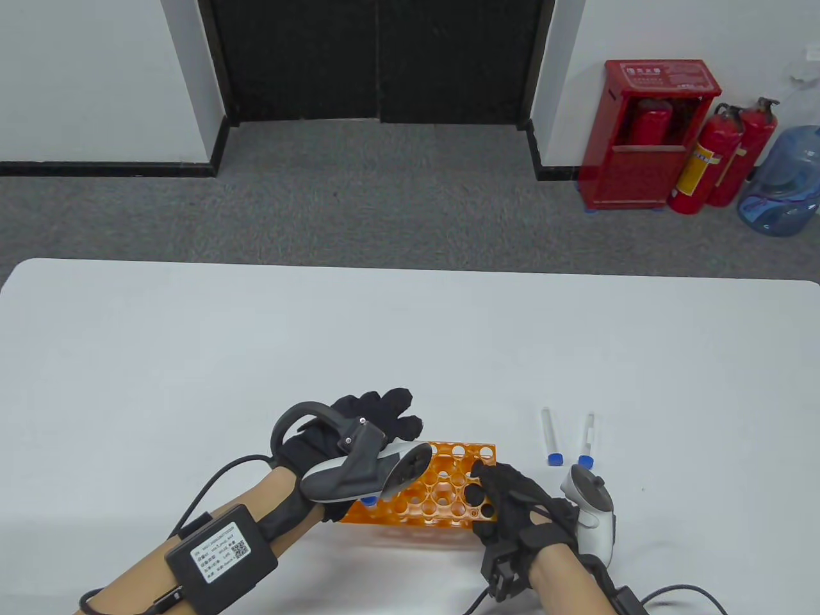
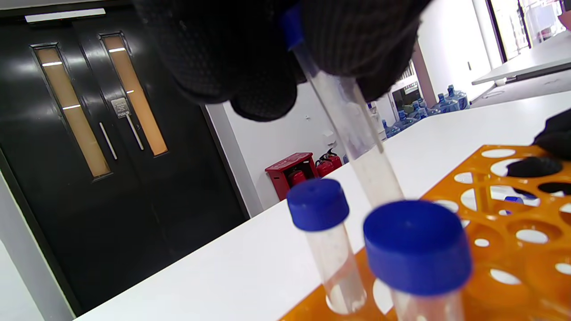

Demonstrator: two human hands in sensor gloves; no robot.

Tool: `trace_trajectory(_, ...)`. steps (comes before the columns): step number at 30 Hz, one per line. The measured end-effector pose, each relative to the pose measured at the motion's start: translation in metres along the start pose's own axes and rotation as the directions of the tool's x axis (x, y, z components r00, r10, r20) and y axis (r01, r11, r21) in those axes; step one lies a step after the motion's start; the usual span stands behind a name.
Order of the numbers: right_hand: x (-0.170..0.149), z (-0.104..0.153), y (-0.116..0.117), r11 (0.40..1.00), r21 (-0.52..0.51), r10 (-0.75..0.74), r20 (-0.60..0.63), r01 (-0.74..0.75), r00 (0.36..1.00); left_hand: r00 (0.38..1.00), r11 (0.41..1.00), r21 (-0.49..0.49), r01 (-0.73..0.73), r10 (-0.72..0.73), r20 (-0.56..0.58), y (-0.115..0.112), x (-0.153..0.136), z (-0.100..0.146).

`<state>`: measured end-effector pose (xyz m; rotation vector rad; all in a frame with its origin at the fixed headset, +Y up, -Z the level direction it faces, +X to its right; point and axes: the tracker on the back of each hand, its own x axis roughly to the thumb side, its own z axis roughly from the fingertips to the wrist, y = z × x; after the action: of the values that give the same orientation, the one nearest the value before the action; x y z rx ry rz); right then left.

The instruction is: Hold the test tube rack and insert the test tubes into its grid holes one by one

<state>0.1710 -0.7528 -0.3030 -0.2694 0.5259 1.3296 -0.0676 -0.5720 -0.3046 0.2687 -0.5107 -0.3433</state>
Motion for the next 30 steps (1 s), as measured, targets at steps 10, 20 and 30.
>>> trace_trajectory(10,-0.001,0.0,0.001,1.0,0.009,0.006,0.003,-0.006,1.0,0.995,0.997,-0.024,0.08,-0.078,0.069,-0.007,0.019,-0.002)
trace_trajectory(20,-0.001,0.0,0.003,1.0,0.018,0.006,0.005,-0.006,1.0,0.995,0.994,-0.082,0.075,-0.068,0.078,-0.014,0.024,-0.013)
trace_trajectory(30,-0.001,0.0,0.003,1.0,0.024,0.001,0.009,-0.001,1.0,0.999,0.988,-0.152,-0.006,0.012,0.043,-0.017,0.016,-0.022)
